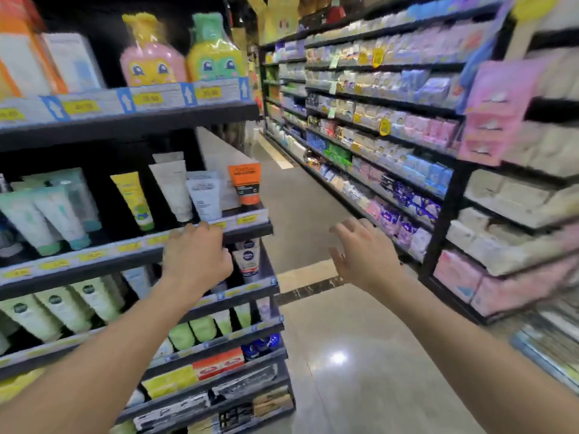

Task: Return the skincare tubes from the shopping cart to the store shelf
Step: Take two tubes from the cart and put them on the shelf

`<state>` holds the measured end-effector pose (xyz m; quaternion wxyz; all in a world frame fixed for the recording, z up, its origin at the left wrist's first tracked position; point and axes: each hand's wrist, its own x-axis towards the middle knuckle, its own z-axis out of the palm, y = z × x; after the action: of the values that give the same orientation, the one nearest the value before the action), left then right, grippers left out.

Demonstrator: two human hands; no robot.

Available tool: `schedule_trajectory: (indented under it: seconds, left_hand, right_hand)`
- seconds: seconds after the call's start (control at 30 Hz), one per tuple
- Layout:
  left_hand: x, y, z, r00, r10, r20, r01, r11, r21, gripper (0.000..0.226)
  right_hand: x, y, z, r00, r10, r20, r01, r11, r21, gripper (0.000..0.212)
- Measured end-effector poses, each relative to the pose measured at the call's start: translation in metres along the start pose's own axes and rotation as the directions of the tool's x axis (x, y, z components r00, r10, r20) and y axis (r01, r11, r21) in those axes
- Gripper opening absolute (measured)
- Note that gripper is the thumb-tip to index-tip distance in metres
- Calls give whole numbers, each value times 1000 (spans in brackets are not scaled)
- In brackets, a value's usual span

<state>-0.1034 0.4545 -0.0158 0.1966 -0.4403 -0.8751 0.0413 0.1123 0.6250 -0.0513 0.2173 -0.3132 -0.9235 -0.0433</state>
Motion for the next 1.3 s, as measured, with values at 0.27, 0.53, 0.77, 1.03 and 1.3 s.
schedule_trajectory:
  seconds: [0.27, 0.53, 0.77, 1.03, 1.3]
  left_hand:
    - [36, 223, -17, 918, 384, -101, -393, 915, -91, 32]
    - [81, 476, -16, 729, 655, -202, -685, 688, -240, 33]
    - [111, 658, -19, 565, 790, -239, -814, 487, -316, 33]
    - [121, 793, -16, 401, 897, -187, -890, 332, -313, 31]
    - [148, 916, -12, 384, 916, -115, -882, 327, -340, 29]
  right_hand:
    - [-111, 190, -27, 906, 418, 64, -402, 899, -174, 44]
    - [-215, 373, -46, 648, 755, 97, -713, 646, -272, 43]
    - [-270, 497, -73, 446, 895, -3, -845, 420, -332, 42]
    - [-297, 594, -49, 359, 933, -2, -900, 346, -266, 38]
    - [-305, 723, -2, 404, 911, 82, -886, 411, -214, 42]
